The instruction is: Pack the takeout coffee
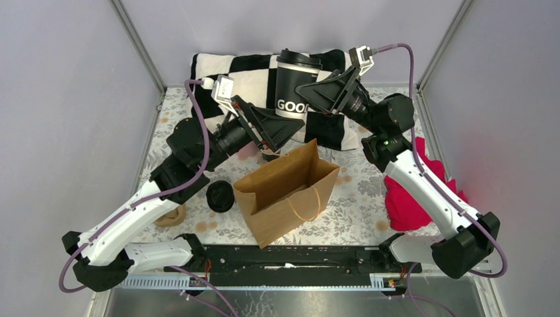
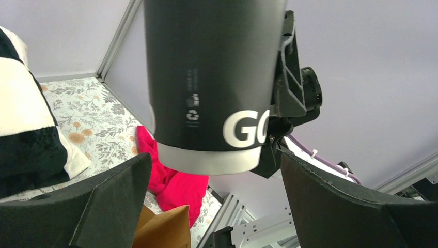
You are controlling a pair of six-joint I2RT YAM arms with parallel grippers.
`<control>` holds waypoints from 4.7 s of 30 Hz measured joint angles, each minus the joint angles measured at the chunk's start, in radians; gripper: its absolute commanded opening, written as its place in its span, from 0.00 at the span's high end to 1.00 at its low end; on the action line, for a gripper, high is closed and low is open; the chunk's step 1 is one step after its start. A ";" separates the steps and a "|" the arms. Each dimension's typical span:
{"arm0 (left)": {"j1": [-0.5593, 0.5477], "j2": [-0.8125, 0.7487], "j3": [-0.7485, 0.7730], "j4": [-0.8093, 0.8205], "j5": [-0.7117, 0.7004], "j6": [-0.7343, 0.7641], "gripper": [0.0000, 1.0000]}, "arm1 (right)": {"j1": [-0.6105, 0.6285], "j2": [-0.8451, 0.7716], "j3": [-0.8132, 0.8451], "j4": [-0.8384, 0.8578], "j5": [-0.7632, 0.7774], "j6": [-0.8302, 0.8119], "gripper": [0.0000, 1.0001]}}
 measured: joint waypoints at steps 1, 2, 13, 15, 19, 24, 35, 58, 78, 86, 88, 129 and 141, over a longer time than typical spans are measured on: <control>0.000 0.001 0.000 0.000 -0.004 -0.003 0.01 | 0.001 -0.002 0.000 0.003 0.000 0.005 0.26; 0.000 0.002 0.000 0.000 -0.007 -0.005 0.01 | 0.001 -0.006 0.000 0.004 0.000 0.008 0.26; 0.000 0.008 -0.005 0.066 -0.022 -0.026 0.06 | 0.012 -0.026 -0.023 0.026 0.003 0.029 0.26; 0.000 0.014 -0.005 0.076 -0.019 -0.031 0.15 | 0.013 -0.026 -0.029 0.026 0.004 0.032 0.26; 0.000 0.022 -0.005 0.082 -0.014 -0.043 0.30 | 0.014 -0.026 -0.033 0.026 0.004 0.032 0.25; 0.000 0.019 -0.013 0.086 -0.012 -0.045 0.45 | 0.016 -0.027 -0.036 0.027 0.006 0.031 0.16; 0.005 -0.048 -0.055 -0.022 0.018 0.026 0.55 | 0.019 -0.158 -0.075 -0.287 -0.076 -0.254 0.00; 0.010 -0.169 0.031 -0.452 0.287 0.406 0.59 | 0.019 -0.163 0.394 -1.347 -0.301 -0.898 0.00; 0.010 -0.111 0.151 -0.595 0.340 0.665 0.60 | 0.019 -0.006 0.653 -1.475 -0.231 -0.789 0.00; 0.011 -0.060 0.211 -0.678 0.343 0.733 0.62 | 0.019 0.011 0.656 -1.483 -0.241 -0.774 0.00; 0.011 -0.060 0.217 -0.684 0.342 0.741 0.62 | 0.019 0.010 0.656 -1.484 -0.241 -0.774 0.00; 0.011 -0.101 0.091 -0.640 0.420 0.894 0.67 | 0.097 -0.068 0.540 -1.466 -0.235 -1.073 0.05; 0.013 -0.091 0.093 -0.657 0.420 0.886 0.67 | 0.105 -0.071 0.540 -1.487 -0.206 -1.103 0.02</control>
